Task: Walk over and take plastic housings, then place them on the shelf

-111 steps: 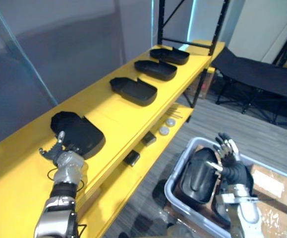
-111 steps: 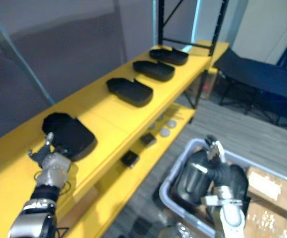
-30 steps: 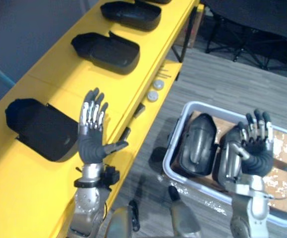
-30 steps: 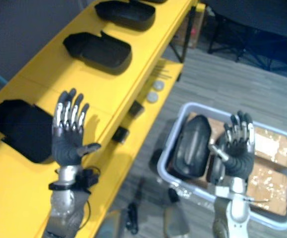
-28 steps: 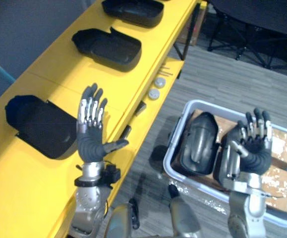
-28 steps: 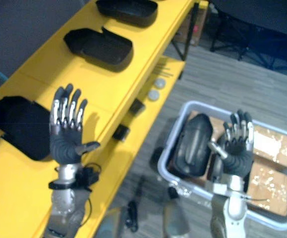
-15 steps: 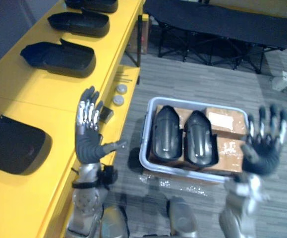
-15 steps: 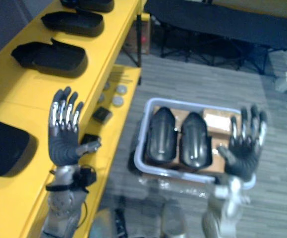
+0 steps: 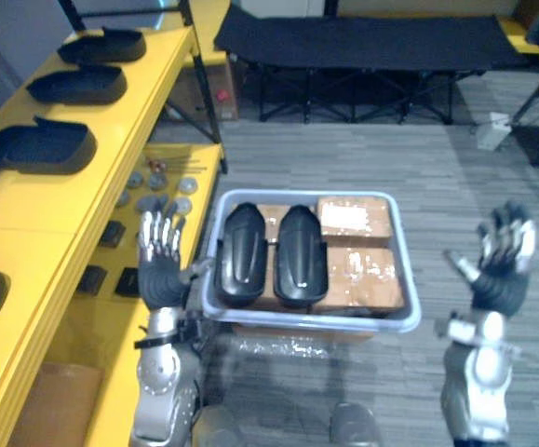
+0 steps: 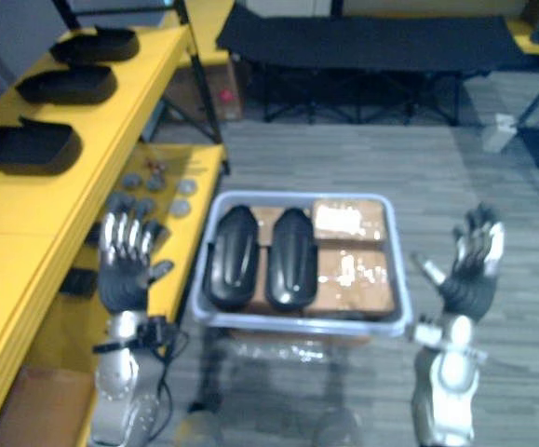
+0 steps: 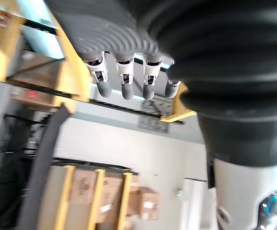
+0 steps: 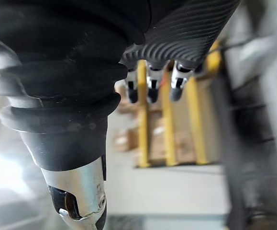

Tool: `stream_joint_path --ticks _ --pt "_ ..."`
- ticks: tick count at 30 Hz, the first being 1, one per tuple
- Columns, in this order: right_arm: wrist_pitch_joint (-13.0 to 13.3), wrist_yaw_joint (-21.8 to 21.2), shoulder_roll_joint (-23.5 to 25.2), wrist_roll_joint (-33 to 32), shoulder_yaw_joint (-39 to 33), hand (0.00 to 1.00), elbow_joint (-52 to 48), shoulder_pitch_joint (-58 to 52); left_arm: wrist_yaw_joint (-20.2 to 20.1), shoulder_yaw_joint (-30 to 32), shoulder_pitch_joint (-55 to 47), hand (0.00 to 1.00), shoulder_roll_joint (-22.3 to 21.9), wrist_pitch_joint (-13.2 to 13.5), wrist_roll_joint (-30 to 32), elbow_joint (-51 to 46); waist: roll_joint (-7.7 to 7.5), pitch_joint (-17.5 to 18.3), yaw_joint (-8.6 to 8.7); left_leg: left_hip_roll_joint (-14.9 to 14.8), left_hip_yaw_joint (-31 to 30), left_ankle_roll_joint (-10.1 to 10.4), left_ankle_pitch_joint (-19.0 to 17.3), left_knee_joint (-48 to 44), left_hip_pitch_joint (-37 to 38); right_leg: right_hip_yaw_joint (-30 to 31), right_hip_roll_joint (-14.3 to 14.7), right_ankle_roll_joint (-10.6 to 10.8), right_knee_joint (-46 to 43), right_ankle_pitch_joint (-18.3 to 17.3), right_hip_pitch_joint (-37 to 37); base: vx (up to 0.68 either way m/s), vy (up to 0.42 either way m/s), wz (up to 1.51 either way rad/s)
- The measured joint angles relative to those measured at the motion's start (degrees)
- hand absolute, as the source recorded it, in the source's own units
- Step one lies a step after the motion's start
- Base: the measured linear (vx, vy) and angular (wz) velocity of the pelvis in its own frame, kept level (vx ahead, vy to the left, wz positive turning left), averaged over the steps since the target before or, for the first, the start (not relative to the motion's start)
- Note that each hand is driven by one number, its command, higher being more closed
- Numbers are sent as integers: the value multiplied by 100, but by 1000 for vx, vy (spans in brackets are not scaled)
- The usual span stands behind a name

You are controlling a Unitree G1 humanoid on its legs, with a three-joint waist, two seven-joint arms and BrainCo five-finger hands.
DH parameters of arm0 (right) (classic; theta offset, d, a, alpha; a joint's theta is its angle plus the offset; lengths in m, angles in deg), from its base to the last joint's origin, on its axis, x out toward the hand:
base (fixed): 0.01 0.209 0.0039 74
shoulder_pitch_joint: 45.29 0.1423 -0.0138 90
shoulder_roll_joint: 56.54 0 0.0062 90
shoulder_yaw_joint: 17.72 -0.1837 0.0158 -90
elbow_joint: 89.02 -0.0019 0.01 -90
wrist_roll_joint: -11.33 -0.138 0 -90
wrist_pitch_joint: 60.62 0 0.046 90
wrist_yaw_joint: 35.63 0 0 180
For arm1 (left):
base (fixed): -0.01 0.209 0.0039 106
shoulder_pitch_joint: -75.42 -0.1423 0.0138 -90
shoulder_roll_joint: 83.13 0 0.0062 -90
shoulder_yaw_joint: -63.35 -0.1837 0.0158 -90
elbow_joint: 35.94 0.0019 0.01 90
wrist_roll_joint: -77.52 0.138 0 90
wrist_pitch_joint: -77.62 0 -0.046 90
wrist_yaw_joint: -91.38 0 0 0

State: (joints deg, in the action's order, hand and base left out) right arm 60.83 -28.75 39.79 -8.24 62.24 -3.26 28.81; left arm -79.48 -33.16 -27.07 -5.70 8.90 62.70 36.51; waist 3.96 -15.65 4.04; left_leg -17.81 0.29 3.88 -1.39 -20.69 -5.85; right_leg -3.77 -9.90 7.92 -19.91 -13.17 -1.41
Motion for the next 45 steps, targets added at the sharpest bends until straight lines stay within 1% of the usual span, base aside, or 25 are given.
stream_joint_path --ticks 1,2,3,4,5,6,9,11,15,18,19,20,21,25,27,28,30,31,33,35,38,39,41,43,45 --pt "1 -47 47 -52 -28 0 -9 -129 -8 3 -30 0 0 7 0 -55 52 32 -1 192 13 -213 -164 -6 -7 93 -76 22 9 44 -98 -77 92 -30" --pt "1 -63 80 -106 -104 0 -30 -328 -31 -4 -41 0 -3 18 -4 -105 134 74 31 368 15 -248 -373 16 -17 155 -162 62 36 89 -192 -88 145 -24" --pt "0 -67 96 -242 -114 0 -37 -474 -55 -13 -45 0 -3 26 -20 -128 184 104 47 476 21 -238 -621 43 -9 226 -225 133 46 132 -270 -82 161 -13" --pt "-1 -61 109 -281 -113 0 -50 -522 -58 -30 -44 0 -3 25 -35 -128 200 115 60 504 22 -218 -713 69 -5 237 -258 172 64 155 -288 -75 263 -7" --pt "-37 -48 158 -280 -110 0 -168 -604 -55 -88 -49 0 4 23 -39 -128 223 137 103 569 24 35 -929 238 26 254 -336 281 117 239 -336 -52 302 -3" --pt "-52 -41 255 -257 -64 0 -250 -635 -51 -108 -43 0 46 13 -45 -127 177 149 121 698 72 288 -868 363 22 307 -469 397 247 376 -351 -48 301 -3" --pt "-270 48 376 -214 18 0 -263 -637 -35 -144 -47 0 93 -15 -52 -111 -17 131 81 860 170 539 -717 474 -77 364 -624 507 704 761 -298 -3 165 -7" --pt "-278 177 380 -216 25 0 -221 -611 -6 -172 -50 0 128 -14 -47 -94 -37 124 79 875 158 582 -692 429 -164 334 -639 528 856 866 -287 20 67 5" --pt "-289 441 376 -228 24 0 -134 -450 102 -330 12 0 156 -14 -40 -93 65 34 104 876 61 625 -608 544 -244 195 -637 552 993 945 -268 12 2 12" --pt "-310 709 369 -289 53 0 114 -35 187 -359 55 0 188 -29 -54 -94 131 -54 122 876 2 641 -520 634 -414 89 -625 530 1125 1063 -360 -9 -5 10" --pt "-339 855 353 -321 52 0 334 298 218 -341 133 0 193 -86 -47 -84 164 -180 95 876 -16 642 -492 630 -468 76 -615 526 1190 1129 -369 -12 6 4" --pt "-380 901 337 -328 45 0 422 449 249 -340 177 0 194 -116 -45 -52 126 -255 85 876 -30 641 -483 624 -498 65 -614 522 1203 1147 -373 -38 11 8" --pt "-482 986 283 -328 29 0 621 775 322 -342 317 0 221 -221 -23 56 148 -373 37 876 -69 638 -458 617 -536 26 -601 500 1236 1213 -377 -61 16 11" --pt "-748 1313 -47 -581 -220 0 1379 1834 368 -342 582 0 358 -471 146 569 35 -742 -92 877 -322 656 -356 596 -839 -224 -557 449 1354 1334 -398 -77 9 27" --pt "-965 1460 -546 -867 -572 0 2157 2583 364 -525 567 0 564 -637 536 1105 21 -808 -305 879 -493 664 -269 564 -1017 -381 -528 449 1352 1334 -448 -61 0 34" --pt "-1043 1481 -711 -953 -635 0 2386 2789 364 -565 552 0 610 -679 647 1237 30 -826 -341 881 -543 670 -264 548 -1048 -407 -517 449 1351 1334 -447 -41 -3 33" --pt "-1306 1574 -1353 -1192 -756 0 3183 3600 359 -676 502 0 678 -784 699 1851 65 -859 -467 895 -704 675 -258 455 -1193 -552 -502 449 1316 1334 -442 -32 7 29" --pt "-1389 1575 -1509 -1225 -763 0 3321 3765 365 -715 500 0 693 -793 691 2010 81 -865 -494 904 -743 674 -258 426 -1230 -581 -500 449 1310 1334 -442 -25 10 22" --pt "-1647 1580 -2076 -1289 -772 0 3854 4329 384 -813 473 0 701 -819 669 2547 192 -953 -668 917 -821 673 -258 385 -1271 -699 -505 446 1213 1330 -444 -43 13 18" --pt "-1846 1581 -2376 -1290 -762 0 4263 4776 458 -820 422 0 701 -812 670 2909 321 -1016 -723 940 -954 672 -258 289 -1381 -794 -504 432 1112 1281 -467 -58 8 24" --pt "-2171 1590 -2745 -1269 -664 0 4790 5258 585 -834 371 0 694 -786 667 3416 487 -1119 -911 952 -1043 671 -255 187 -1524 -878 -506 452 978 1195 -559 -58 -2 12" --pt "-2258 1601 -2754 -1247 -662 0 4858 5341 601 -829 319 0 698 -757 669 3490 492 -1118 -970 950 -1056 672 -238 193 -1566 -877 -505 440 917 1173 -641 -58 -16 10" --pt "-2452 1596 -2759 -1084 -588 0 4953 5466 621 -851 259 0 687 -740 671 3647 486 -1123 -998 952 -1088 678 -209 194 -1631 -895 -508 435 840 1153 -712 -24 -13 5" --pt "-2764 1568 -2836 -879 -422 0 5003 5539 623 -863 259 0 677 -694 668 3912 486 -1122 -1047 954 -1087 678 -207 187 -1632 -893 -519 434 803 1148 -734 0 0 0" --pt "-2943 1563 -2924 -868 -374 0 5010 5548 626 -861 259 0 671 -669 638 4045 486 -1123 -1083 957 -1087 678 -202 183 -1636 -894 -531 449 745 1113 -760 0 0 0"
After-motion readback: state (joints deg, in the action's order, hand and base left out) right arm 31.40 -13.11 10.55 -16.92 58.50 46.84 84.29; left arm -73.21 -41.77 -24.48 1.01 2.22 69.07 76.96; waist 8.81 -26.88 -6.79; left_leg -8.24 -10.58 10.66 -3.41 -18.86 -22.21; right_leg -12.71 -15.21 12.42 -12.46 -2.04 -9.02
